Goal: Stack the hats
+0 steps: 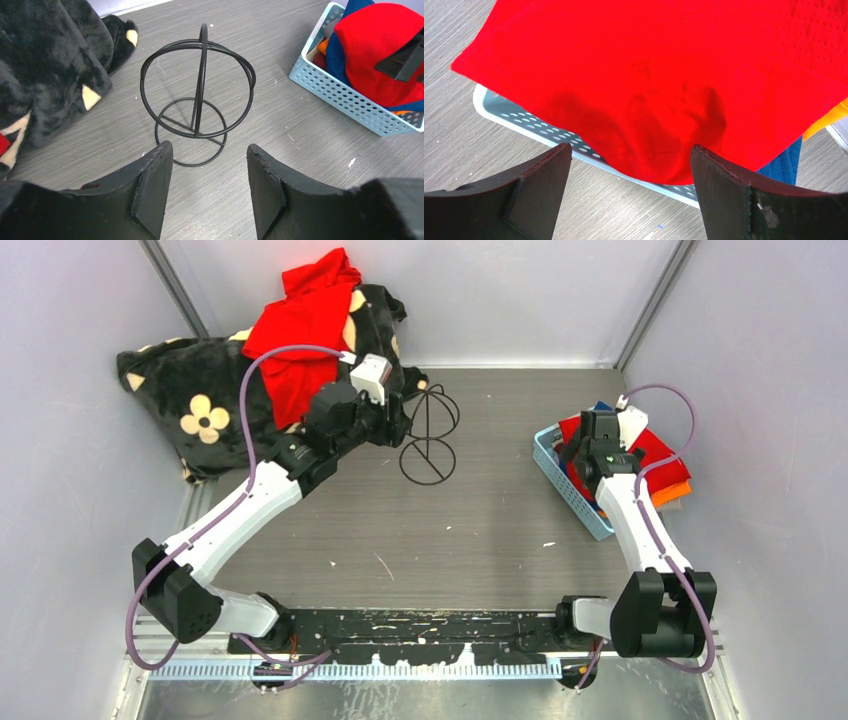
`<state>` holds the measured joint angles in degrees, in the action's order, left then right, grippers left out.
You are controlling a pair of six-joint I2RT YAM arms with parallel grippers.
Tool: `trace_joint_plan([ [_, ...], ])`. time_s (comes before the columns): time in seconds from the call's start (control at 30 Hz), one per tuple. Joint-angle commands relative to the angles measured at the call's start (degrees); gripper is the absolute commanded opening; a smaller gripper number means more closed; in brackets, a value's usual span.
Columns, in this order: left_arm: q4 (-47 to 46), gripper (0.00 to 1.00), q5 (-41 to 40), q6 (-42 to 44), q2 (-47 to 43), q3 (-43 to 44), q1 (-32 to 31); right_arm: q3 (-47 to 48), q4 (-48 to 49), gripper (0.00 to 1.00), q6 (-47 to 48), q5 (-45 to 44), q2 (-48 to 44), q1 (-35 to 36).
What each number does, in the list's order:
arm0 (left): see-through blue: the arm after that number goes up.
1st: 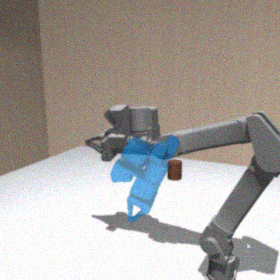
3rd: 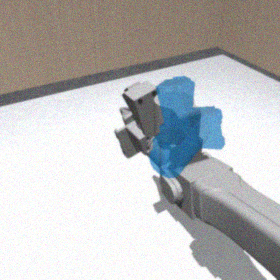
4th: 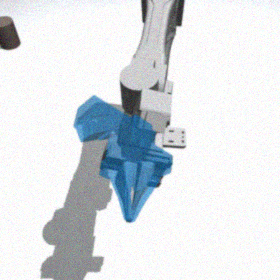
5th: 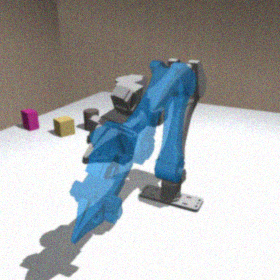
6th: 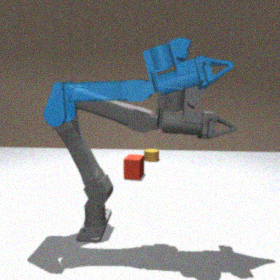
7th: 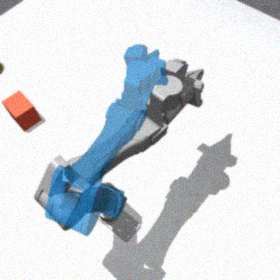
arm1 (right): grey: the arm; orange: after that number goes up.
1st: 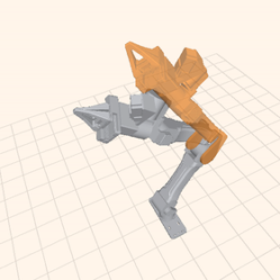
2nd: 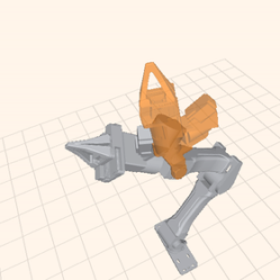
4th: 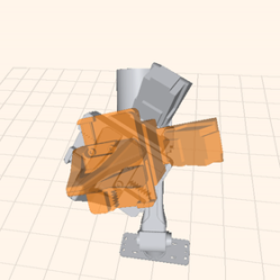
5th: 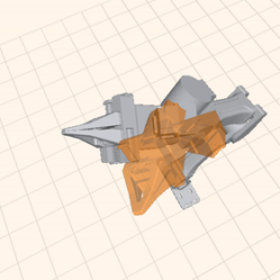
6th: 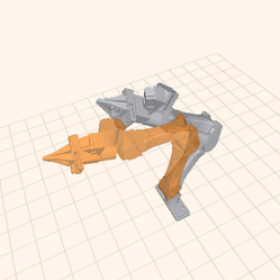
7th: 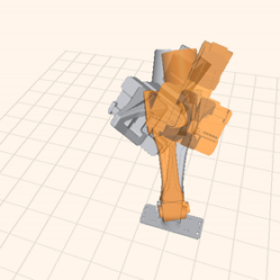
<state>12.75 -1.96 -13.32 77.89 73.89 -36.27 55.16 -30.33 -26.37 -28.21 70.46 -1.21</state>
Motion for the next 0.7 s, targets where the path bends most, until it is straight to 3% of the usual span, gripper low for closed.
trace_joint_plan([
  [0.0,-1.5,0.57,0.06,-0.48,-2.37,-0.31,-0.18,-1.46,4.64,0.88,-1.04,0.28,0.41,-1.91],
  [0.2,-1.75,0.57,0.23,-0.57,-2.12,-1.01,-0.15,-4.25,6.93,0.73,-1.24,2.04,0.61,-4.14],
  [0.27,-1.86,0.57,0.33,-0.67,-2.12,-1.15,-0.18,-4.79,7.38,0.64,-1.35,2.76,0.76,-4.5],
  [0.33,-1.94,0.57,0.53,-0.75,-2.04,-1.21,-0.19,-5.06,7.94,0.41,-1.46,3.16,0.59,-4.5],
  [0.4,-2.09,0.57,0.61,-0.83,-2.17,-1.42,-0.2,-4.47,7.64,0.05,-1.46,2.92,0.05,-4.5],
  [0.43,-2.05,0.57,0.55,-0.83,-2.16,-1.46,-0.22,-3.73,6.93,0.01,-1.48,2.72,-0.59,-4.5],
  [0.67,-2.12,0.57,0.33,-1.01,-3.06,-0.98,-0.2,9.23,2.74,0.01,-0.19,10.46,-7.04,-4.03],
])
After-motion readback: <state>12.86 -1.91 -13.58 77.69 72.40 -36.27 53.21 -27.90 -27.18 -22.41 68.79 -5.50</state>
